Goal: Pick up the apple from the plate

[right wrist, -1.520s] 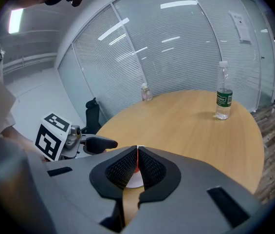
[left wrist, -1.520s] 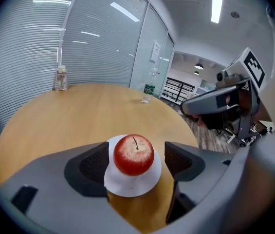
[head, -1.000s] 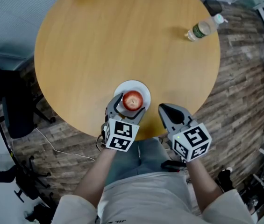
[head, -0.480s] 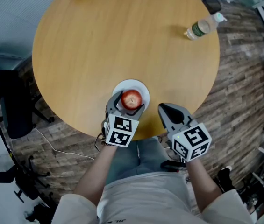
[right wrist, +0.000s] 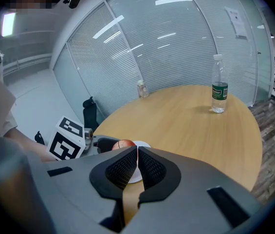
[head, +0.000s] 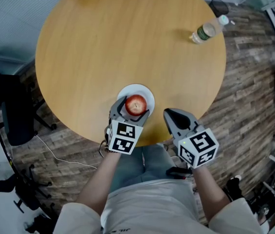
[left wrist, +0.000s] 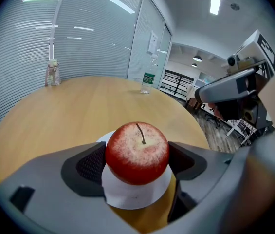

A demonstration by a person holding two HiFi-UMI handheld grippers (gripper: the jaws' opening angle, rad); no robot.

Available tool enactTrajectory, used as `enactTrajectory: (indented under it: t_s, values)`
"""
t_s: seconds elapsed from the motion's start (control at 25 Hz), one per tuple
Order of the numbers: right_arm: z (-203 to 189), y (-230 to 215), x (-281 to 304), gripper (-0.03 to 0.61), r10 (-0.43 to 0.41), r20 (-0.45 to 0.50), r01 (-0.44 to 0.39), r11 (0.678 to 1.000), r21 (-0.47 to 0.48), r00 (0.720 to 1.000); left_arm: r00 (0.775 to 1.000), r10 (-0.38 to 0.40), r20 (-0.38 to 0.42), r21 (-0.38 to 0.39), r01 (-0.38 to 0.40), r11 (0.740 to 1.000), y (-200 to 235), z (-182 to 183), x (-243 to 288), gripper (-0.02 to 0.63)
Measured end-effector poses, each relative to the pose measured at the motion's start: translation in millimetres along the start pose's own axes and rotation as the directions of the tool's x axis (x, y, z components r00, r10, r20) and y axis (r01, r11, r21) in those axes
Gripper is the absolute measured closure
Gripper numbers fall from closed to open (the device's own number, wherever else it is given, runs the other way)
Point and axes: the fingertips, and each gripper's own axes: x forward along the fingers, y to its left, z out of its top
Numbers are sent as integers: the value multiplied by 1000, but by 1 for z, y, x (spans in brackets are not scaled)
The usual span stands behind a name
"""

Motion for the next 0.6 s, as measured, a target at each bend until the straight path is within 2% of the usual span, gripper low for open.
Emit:
enactTrajectory:
  t_s: [0.6]
  values:
    - [28,22,-22,548,11,74,-8,999,-34,997,995,-17,95,-25,19,999,-15,35,-56,216]
